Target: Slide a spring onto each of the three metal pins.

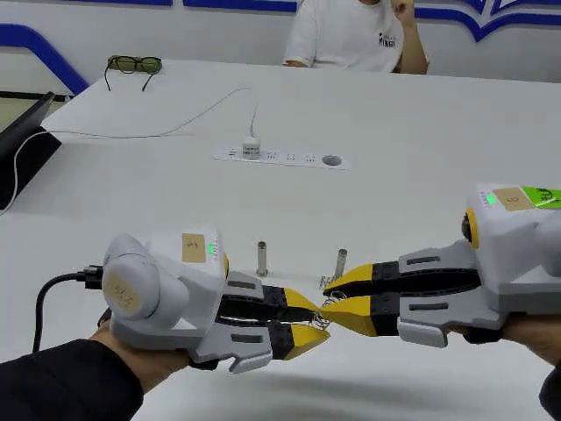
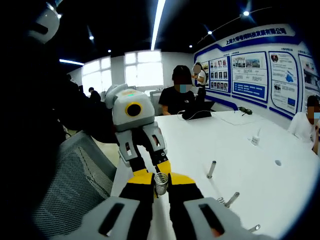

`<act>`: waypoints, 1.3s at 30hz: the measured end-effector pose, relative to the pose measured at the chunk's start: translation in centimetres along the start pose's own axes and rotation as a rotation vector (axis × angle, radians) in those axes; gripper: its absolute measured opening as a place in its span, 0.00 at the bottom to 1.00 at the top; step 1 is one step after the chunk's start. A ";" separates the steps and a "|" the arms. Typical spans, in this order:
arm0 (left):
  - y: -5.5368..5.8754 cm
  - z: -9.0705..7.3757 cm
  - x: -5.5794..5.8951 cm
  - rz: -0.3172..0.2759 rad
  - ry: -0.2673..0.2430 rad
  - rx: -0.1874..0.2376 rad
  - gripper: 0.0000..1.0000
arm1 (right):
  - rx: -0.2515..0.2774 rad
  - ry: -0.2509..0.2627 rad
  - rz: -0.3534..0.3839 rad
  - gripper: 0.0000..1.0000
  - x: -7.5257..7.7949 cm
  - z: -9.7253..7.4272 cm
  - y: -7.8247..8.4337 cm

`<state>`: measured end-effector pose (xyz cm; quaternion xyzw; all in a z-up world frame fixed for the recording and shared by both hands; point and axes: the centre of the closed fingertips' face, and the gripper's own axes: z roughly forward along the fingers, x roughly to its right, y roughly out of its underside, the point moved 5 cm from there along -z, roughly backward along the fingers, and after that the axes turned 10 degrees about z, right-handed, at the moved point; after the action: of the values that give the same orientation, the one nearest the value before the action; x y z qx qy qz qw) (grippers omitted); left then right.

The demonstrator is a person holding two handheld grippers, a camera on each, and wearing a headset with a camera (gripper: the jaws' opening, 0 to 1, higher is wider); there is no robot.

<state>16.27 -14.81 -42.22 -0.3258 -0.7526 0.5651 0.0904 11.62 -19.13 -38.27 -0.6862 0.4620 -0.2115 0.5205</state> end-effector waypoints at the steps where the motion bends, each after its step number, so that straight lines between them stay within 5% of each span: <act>1: 0.0 0.0 0.0 -0.002 -0.001 0.001 0.10 | -0.001 0.000 -0.006 0.12 0.0 0.1 -0.1; 14: 1.1 -0.8 -0.9 -0.053 -0.066 0.006 0.11 | -0.017 0.022 -0.026 0.12 1.3 1.7 -0.4; 27: 2.2 -2.7 -2.0 -0.150 -0.173 0.009 0.35 | 0.016 0.051 -0.028 0.12 2.8 2.7 -1.7; 39: 3.2 -4.9 -2.0 -0.178 -0.263 -0.020 0.53 | 0.050 0.085 -0.041 0.12 4.5 3.6 -3.1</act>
<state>21.49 -11.68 -42.95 -0.1819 -0.7893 0.5852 0.0378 17.87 -20.98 -37.64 -0.6727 0.4643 -0.2626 0.5128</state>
